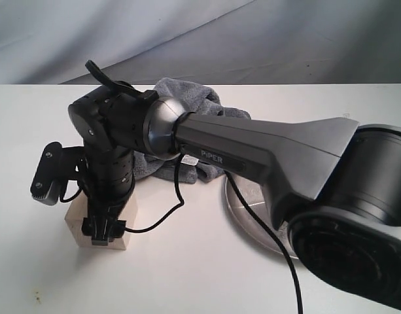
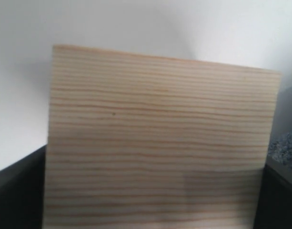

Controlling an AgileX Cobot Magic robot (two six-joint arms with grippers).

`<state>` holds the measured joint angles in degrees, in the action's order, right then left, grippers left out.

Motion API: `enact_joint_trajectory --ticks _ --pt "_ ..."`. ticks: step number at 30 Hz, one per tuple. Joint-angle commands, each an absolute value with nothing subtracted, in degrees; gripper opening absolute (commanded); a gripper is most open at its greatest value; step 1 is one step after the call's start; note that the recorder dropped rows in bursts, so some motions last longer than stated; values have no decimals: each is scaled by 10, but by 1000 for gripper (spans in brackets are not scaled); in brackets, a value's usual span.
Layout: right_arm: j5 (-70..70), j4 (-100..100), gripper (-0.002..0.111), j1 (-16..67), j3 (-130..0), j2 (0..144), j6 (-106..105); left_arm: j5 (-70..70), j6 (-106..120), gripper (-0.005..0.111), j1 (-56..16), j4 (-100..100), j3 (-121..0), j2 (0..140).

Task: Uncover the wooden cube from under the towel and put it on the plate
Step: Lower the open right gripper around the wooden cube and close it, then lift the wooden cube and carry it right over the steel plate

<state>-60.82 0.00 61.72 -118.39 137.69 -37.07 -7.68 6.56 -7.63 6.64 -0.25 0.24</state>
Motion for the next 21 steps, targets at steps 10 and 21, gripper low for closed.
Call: enact_joint_trajectory --ticks 10,21 --pt "-597 33 0 617 -1187 1349 -304 -76 64 0 -79 67 0 0" --pt "-622 28 0 601 -1187 1265 -150 -76 64 0 -79 67 0 0"
